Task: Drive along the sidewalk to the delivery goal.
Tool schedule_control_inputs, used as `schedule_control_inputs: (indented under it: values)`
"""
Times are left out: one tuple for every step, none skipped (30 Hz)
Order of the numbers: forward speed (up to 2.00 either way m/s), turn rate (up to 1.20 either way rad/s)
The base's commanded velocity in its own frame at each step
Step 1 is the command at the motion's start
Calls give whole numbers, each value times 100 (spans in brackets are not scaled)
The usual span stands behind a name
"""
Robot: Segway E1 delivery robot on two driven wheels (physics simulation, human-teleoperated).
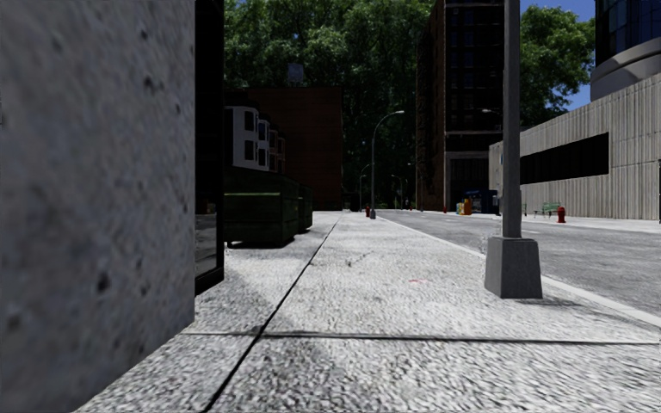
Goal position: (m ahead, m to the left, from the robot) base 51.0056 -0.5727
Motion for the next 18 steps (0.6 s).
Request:
schedule_control_inputs:
  values:
    - [200, 0]
    - [200, 0]
    - [200, 0]
    - [200, 0]
    - [200, 0]
    - [200, 0]
    - [200, 0]
    - [200, -5]
    - [200, -5]
    - [200, -48]
    - [200, -60]
    - [200, -64]
    - [200, -64]
    - [200, -65]
    - [200, -46]
    - [200, -18]
    - [200, -18]
    - [200, -3]
